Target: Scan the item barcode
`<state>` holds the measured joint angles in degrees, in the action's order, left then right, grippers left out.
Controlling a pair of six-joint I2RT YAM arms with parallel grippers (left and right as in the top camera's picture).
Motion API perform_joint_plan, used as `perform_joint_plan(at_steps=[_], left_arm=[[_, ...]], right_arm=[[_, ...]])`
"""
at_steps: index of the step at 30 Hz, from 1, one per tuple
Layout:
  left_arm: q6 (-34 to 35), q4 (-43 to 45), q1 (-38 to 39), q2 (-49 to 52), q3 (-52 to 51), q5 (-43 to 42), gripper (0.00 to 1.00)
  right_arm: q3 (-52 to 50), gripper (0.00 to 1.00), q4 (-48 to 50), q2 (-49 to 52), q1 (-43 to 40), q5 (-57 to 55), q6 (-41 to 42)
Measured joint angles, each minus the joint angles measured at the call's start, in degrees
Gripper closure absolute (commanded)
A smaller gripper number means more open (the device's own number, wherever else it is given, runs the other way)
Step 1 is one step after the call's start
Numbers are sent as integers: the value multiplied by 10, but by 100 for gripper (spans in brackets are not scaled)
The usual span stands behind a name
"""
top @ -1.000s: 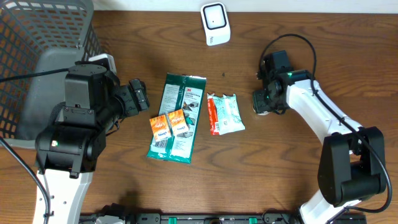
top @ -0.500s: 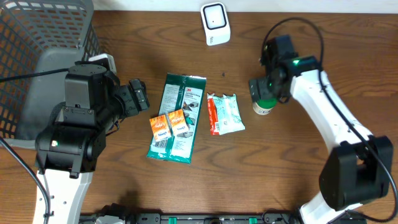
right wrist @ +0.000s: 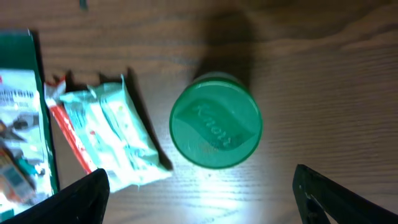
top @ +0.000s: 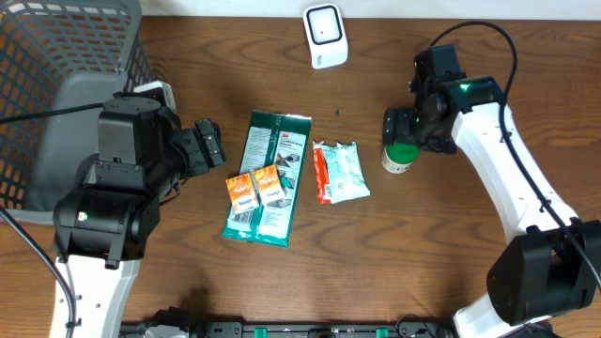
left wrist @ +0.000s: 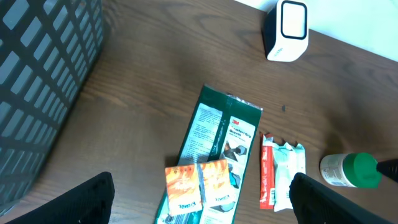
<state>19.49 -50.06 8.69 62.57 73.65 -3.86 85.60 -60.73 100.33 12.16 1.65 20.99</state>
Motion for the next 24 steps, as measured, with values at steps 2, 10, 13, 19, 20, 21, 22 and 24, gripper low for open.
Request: perform_joint_plan(at_steps=[2,10,13,19,20,21,22,24], left_arm=[[0,0,0,0,0,0,10],[0,0,0,0,0,0,10],[0,0,0,0,0,0,10],[0,0,0,0,0,0,10],[0,0,0,0,0,0,10],[0,0,0,0,0,0,10],[0,0,0,0,0,0,9],[0,0,0,0,0,0,10]], right_arm=[[0,11,6,0,0,-10,9],[-4,9,10,14,0,-17,-5],[-5,10,17,33,0,-14,-24],[-6,12,36,77,0,-13,-65],[-7,13,38,83,0,-13,-68],[-7,13,40,89,0,-12,-71],[-7,15,42,96,0,-12,-74],[-7,17,46,106,0,-12,-79]])
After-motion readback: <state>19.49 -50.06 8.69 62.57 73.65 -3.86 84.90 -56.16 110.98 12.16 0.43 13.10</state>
